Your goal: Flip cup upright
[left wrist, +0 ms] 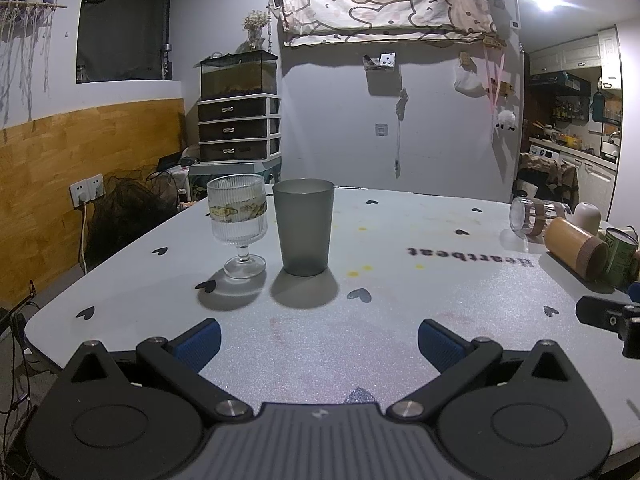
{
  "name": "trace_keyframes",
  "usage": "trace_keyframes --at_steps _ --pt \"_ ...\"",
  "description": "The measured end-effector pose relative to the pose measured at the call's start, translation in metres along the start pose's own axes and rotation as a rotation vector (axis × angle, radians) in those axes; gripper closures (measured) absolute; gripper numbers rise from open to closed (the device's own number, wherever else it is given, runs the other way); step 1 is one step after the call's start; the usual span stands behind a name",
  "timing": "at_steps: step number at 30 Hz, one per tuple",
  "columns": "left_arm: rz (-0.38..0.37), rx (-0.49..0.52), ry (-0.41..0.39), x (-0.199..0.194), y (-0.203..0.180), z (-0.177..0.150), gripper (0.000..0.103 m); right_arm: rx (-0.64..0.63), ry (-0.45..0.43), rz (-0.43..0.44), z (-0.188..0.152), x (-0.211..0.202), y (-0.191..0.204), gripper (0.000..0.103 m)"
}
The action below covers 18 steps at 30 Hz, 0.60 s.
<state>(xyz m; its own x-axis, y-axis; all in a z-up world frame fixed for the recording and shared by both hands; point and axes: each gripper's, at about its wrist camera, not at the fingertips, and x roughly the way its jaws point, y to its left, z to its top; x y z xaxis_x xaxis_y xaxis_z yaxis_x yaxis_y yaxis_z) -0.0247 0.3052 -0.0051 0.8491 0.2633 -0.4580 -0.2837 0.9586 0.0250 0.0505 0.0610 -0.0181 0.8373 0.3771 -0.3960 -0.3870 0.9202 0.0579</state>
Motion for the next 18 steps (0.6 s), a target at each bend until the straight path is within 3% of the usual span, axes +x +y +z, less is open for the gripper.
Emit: trace_keyframes --at_steps 18 --pt "0.002 -0.003 0.004 0.0007 0.0018 -0.0009 0.0 0.0 0.0 0.0 -0.0004 0.0002 0.0003 0.0"
